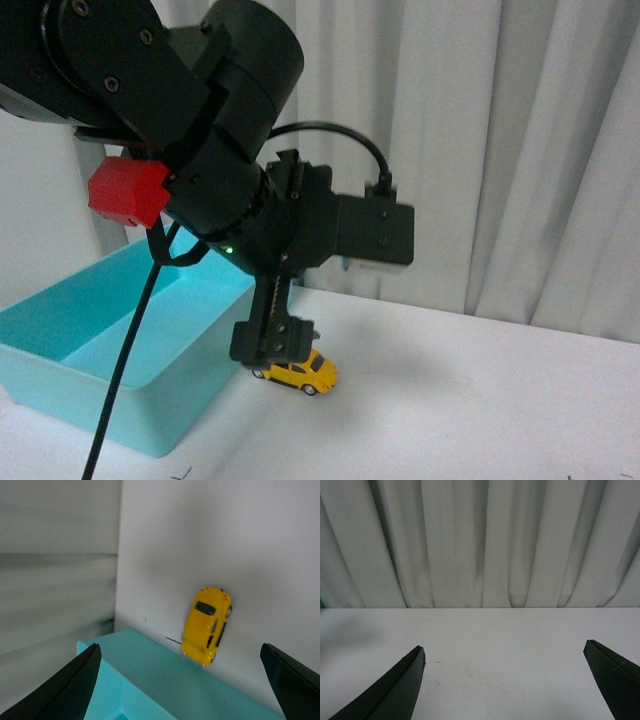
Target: Wind up and store yellow beetle toy
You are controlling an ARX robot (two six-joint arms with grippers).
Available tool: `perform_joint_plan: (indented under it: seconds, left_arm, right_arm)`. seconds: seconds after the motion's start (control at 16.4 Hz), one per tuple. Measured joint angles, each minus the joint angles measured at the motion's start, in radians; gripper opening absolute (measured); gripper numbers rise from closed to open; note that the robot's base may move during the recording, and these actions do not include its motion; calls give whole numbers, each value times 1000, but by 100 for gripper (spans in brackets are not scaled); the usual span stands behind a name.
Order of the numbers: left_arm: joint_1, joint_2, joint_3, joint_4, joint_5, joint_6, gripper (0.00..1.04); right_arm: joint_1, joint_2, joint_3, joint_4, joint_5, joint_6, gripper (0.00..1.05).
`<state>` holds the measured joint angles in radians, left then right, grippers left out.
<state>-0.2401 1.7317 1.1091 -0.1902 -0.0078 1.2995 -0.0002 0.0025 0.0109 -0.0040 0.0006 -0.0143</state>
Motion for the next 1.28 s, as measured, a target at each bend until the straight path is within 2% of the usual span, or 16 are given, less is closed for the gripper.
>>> perform_joint_plan:
  seconds: [0.06, 0.12, 0.24, 0.85, 1.16, 1.22, 1.28]
  left_arm:
    - [0, 21, 18, -34, -9, 49, 98]
    - [3, 121, 103, -70, -49, 198, 98]
    - [13, 219, 160, -110, -78, 274, 98]
    - [53, 463, 391, -237, -100, 248, 98]
    - [61, 569, 457, -246, -103, 219, 97]
    - [76, 603, 486, -232, -113, 189, 64]
    - [82, 606, 486, -232, -117, 176, 56]
  right_arm:
    - [0, 0, 0, 0, 0, 0, 98]
    - [0, 0, 0, 0, 0, 0, 98]
    - [0, 0, 0, 0, 0, 0, 98]
    - [0, 0, 0, 0, 0, 0, 98]
    - [0, 0, 0, 0, 0, 0, 98]
    - [0, 0, 0, 0, 0, 0, 98]
    - [0, 0, 0, 0, 0, 0, 98]
